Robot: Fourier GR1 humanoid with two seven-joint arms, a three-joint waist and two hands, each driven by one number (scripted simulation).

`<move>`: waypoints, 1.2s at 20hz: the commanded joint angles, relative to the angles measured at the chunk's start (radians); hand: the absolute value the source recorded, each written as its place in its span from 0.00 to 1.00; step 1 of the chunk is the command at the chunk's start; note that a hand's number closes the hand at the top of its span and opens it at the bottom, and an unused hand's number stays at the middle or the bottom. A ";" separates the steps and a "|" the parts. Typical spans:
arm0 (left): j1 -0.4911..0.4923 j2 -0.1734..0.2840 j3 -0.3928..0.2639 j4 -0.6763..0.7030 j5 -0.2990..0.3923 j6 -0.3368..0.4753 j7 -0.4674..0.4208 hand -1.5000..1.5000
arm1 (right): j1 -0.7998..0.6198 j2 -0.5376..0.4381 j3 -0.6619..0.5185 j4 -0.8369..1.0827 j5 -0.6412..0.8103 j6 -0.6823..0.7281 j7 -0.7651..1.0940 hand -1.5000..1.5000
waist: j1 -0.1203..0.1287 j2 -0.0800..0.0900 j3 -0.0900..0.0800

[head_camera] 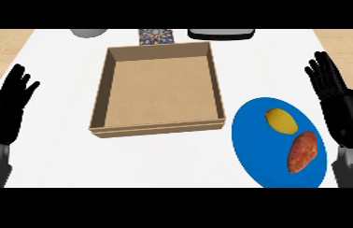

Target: Pick the lemon from the plate and place it in the cardboard box

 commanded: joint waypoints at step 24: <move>-0.118 -0.183 -0.308 -0.065 -0.177 -0.179 -0.056 0.50 | 0.391 -0.547 -0.029 -0.212 0.591 0.145 -0.353 0.00 | -0.026 0.023 -0.003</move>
